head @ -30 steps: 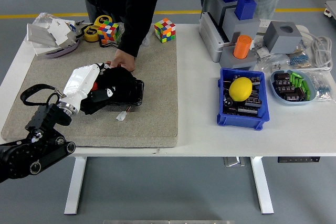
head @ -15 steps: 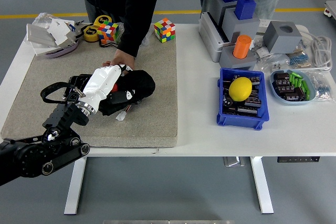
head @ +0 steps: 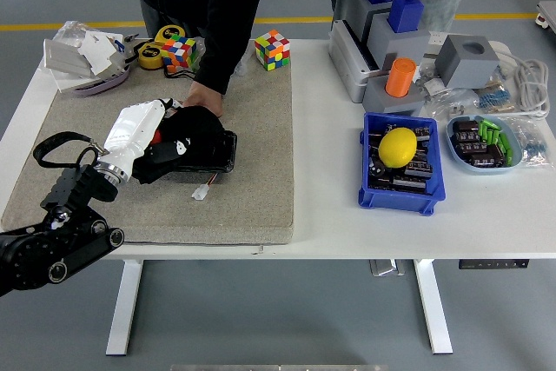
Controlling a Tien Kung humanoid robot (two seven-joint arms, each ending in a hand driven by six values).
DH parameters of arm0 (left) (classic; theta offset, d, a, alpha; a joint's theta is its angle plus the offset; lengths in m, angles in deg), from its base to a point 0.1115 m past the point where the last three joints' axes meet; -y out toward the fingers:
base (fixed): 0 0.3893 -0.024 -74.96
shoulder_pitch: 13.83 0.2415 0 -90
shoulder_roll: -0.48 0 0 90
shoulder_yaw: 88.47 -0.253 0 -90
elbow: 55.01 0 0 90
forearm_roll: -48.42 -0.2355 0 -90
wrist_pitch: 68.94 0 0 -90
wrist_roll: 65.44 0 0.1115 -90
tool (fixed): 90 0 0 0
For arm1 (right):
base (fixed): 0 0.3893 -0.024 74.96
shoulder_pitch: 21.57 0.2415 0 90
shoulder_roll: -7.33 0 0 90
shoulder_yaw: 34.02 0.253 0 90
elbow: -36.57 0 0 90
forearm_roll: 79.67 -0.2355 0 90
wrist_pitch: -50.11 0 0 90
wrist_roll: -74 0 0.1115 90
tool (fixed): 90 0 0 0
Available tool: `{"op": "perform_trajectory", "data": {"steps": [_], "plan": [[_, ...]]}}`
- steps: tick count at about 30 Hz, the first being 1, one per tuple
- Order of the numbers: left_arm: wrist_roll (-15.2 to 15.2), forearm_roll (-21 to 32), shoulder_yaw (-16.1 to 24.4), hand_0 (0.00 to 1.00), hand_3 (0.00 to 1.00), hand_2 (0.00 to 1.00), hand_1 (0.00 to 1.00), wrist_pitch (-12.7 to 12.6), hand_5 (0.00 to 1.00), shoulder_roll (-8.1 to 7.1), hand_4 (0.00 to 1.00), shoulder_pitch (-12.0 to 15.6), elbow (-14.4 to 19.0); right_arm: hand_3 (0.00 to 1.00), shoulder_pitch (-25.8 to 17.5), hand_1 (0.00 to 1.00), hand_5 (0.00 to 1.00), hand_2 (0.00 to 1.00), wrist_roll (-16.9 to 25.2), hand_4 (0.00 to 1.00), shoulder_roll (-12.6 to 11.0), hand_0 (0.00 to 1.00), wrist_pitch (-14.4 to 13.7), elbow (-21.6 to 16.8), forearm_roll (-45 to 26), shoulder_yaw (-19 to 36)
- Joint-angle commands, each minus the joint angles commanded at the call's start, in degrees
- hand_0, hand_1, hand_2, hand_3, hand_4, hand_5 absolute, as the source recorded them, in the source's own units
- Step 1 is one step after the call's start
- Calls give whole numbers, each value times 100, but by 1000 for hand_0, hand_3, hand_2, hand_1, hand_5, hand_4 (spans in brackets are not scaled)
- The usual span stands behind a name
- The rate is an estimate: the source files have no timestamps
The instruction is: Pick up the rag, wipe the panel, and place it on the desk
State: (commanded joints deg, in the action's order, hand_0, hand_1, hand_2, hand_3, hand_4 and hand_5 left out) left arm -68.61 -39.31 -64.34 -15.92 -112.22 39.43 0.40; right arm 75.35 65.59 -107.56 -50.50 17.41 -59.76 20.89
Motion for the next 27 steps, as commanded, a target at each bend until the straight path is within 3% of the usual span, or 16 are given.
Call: {"op": "perform_trajectory", "data": {"steps": [6, 26, 27], "plan": [[61, -10, 118, 174, 651, 312, 90, 0, 39, -70, 557, 24, -259, 628, -9, 676, 599, 699, -16, 998, 1, 746, 8, 19, -11, -17], [176, 7, 630, 175, 652, 312, 90, 0, 37, -344, 556, 275, -654, 630, -80, 676, 600, 699, -7, 998, 39, 746, 8, 14, 29, 112], [179, -9, 702, 175, 588, 356, 100, 0, 40, -359, 557, 302, -668, 630, -85, 675, 600, 699, -1, 998, 48, 746, 9, 15, 27, 123]]}}
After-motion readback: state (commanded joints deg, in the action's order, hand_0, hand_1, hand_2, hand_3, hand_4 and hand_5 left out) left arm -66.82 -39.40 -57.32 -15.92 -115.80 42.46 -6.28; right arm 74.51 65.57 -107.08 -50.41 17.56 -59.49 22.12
